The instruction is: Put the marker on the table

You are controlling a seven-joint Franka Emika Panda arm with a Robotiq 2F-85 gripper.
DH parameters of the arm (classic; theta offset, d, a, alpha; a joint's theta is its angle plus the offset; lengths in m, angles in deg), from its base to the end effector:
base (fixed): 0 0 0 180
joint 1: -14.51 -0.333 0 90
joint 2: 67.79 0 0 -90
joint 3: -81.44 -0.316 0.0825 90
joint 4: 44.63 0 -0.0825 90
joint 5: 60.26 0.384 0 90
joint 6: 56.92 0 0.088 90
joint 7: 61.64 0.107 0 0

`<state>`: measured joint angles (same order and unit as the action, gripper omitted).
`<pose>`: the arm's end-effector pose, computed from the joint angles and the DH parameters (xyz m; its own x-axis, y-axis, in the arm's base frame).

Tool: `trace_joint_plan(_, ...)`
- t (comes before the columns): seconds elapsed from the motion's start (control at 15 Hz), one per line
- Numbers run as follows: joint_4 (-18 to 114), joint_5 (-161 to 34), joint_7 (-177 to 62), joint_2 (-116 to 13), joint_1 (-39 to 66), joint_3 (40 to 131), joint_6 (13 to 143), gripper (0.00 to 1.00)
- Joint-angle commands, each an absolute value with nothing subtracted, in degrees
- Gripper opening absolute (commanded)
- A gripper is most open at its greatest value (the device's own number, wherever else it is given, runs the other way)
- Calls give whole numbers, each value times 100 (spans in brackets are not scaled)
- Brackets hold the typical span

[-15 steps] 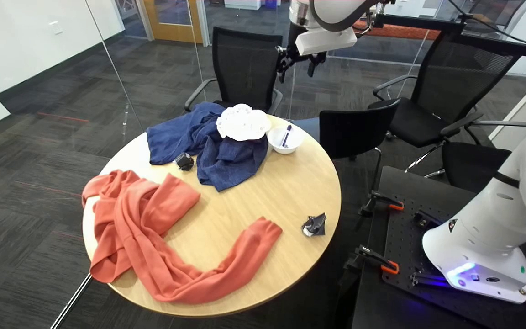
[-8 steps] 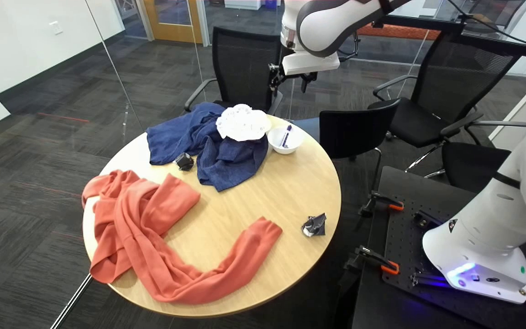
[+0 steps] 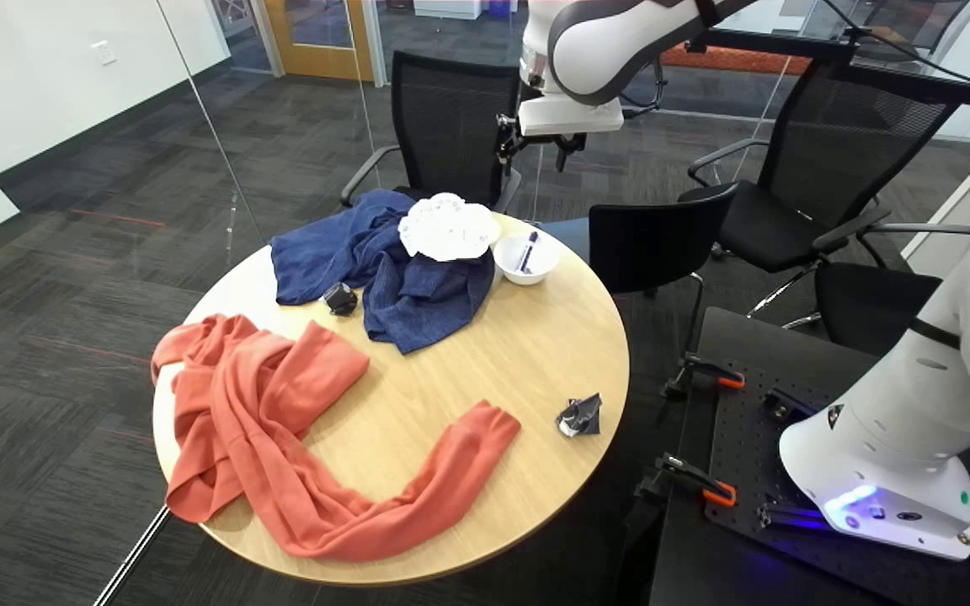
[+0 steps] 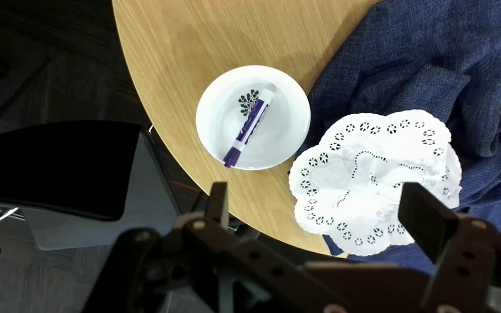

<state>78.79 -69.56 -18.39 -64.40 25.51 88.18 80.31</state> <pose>0.5368 -0.1726 0.3905 0.5623 -0.7974 0.2192 -0.8146 -0.5797 -0.0191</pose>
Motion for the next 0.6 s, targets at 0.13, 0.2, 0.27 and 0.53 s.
trace_joint_plan(0.13, 7521, -6136, -1366, -5677, 2505, 9115, 8299, 100)
trace_joint_plan(0.2, 7468, -6027, -1290, -5503, 2505, 9173, 8387, 100)
trace_joint_plan(0.27, 7421, -5928, -1247, -5344, 2498, 9222, 8491, 100)
trace_joint_plan(0.53, 7174, -5531, -1163, -4710, 2471, 9394, 8848, 100)
